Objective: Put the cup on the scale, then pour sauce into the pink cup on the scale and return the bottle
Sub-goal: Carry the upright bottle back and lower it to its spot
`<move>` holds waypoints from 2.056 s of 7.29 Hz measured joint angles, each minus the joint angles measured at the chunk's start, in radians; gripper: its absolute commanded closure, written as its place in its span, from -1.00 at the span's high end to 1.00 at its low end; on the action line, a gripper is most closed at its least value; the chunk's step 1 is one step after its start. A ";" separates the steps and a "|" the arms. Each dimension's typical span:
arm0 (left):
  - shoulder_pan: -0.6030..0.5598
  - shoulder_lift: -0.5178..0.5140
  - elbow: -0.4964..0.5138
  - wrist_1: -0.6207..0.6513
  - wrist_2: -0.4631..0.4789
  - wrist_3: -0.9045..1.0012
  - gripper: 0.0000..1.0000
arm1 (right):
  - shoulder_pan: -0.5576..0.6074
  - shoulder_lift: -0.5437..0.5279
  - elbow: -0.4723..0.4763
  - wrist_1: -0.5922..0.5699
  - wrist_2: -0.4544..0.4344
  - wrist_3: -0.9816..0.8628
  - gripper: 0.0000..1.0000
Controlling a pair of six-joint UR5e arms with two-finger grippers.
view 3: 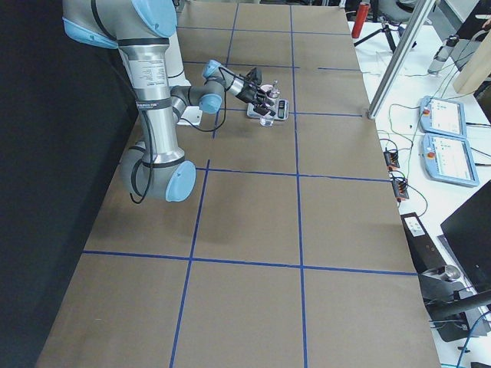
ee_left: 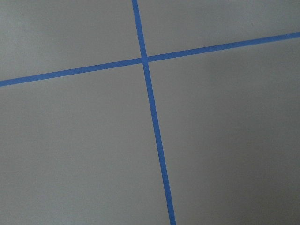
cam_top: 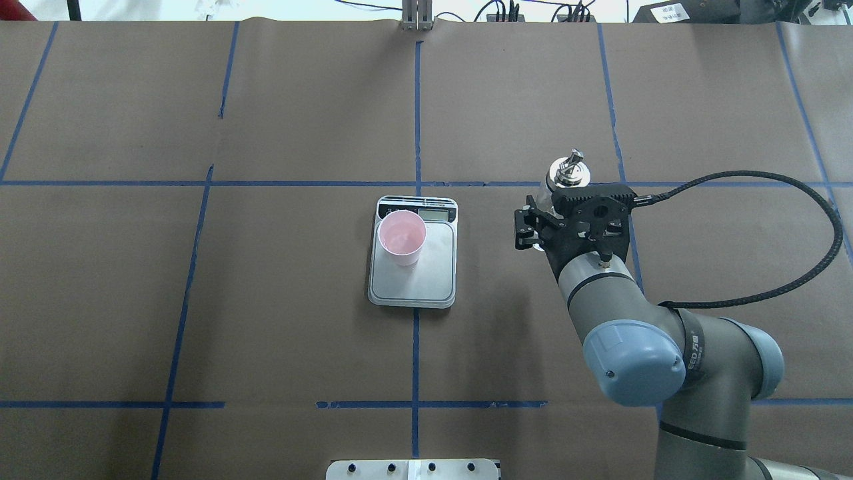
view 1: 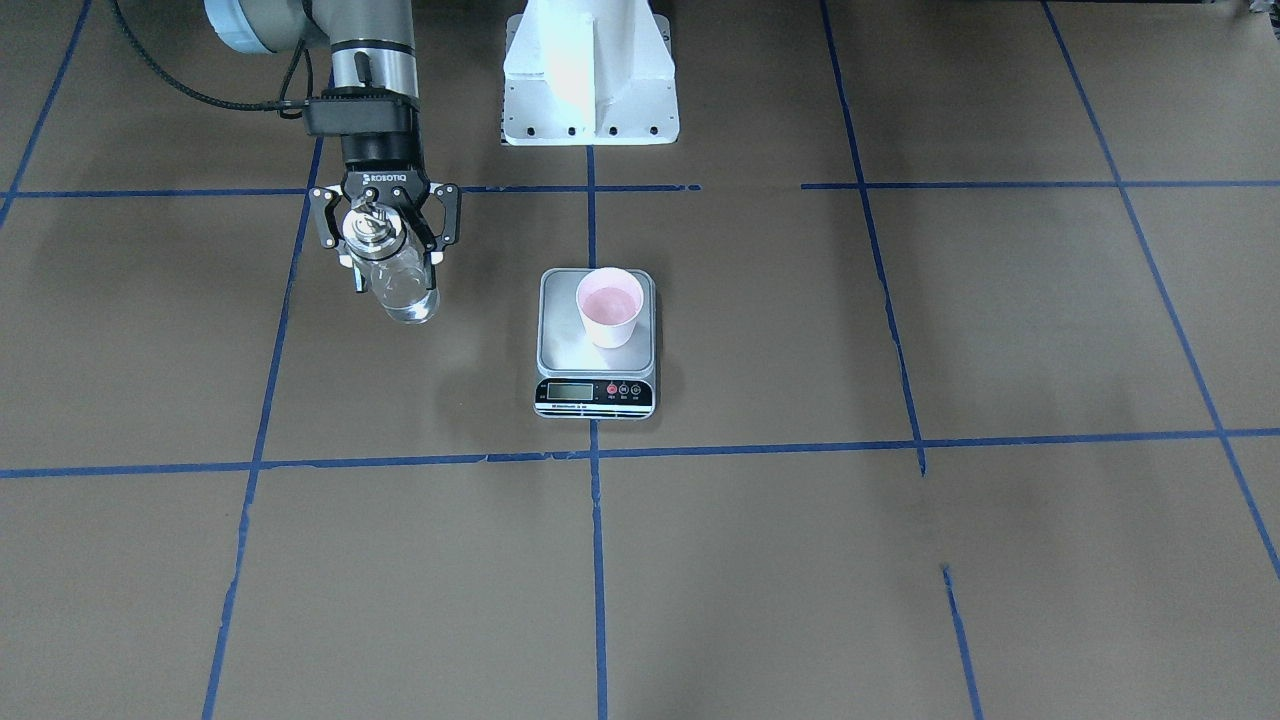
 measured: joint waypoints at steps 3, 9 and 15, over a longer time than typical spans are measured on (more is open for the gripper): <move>0.000 0.000 -0.002 -0.001 0.000 0.000 1.00 | -0.002 -0.066 -0.017 0.014 -0.002 0.097 -1.00; 0.000 0.000 -0.004 -0.001 0.000 0.000 1.00 | -0.002 -0.207 -0.138 0.388 -0.035 -0.011 -1.00; 0.000 0.000 -0.004 -0.001 0.000 0.000 1.00 | -0.002 -0.206 -0.155 0.393 -0.050 -0.010 -1.00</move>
